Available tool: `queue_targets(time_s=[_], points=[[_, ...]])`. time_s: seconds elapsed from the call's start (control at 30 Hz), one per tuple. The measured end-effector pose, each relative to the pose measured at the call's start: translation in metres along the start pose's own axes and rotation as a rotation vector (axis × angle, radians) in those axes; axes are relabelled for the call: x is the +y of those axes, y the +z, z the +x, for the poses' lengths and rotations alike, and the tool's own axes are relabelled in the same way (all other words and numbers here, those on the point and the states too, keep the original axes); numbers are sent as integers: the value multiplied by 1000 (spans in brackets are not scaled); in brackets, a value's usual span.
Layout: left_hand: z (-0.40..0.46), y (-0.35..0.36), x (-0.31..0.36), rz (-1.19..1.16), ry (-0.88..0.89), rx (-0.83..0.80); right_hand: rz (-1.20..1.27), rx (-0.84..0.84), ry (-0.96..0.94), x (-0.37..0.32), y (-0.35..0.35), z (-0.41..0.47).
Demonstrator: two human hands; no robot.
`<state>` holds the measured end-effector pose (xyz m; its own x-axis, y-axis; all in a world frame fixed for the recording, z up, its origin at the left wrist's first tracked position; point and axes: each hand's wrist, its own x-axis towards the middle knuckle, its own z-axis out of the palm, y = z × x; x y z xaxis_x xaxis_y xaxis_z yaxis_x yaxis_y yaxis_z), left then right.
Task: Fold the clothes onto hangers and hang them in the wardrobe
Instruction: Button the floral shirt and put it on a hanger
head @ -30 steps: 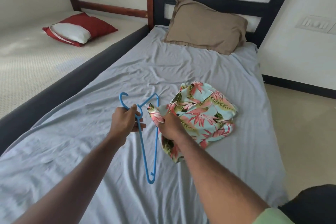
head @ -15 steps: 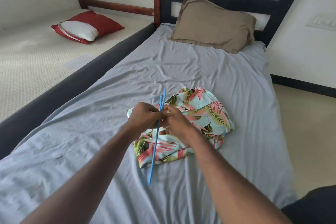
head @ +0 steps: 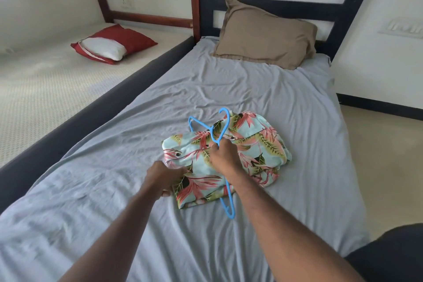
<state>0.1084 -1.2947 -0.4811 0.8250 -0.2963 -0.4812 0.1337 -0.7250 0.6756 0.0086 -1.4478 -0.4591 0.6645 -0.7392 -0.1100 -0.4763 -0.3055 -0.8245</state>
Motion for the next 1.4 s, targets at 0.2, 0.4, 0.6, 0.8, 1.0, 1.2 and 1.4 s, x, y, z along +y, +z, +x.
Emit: queue_targets(time_s=[0.2,0.4,0.6,0.8,1.0,1.2,1.4], points=[[15,10,-3,-46,31,41,-109,145,-67,5,-40,11],[7,1,-12,-101,63,-4,-197,280,-96,19,-66,21],[6,-4,-14,-94,80,-62,-222,333,-77,23,-82,21],[7,-3,-14,-53,108,-91,-183,387,-84,15,-88,32],[8,-1,-12,-59,80,-75,-117,363,-107,-1,-76,45],[12,-3,9,148,216,239,-110,359,-145,-7,-93,47],[8,3,103,259,665,183,-154,330,-226,-24,-157,37]])
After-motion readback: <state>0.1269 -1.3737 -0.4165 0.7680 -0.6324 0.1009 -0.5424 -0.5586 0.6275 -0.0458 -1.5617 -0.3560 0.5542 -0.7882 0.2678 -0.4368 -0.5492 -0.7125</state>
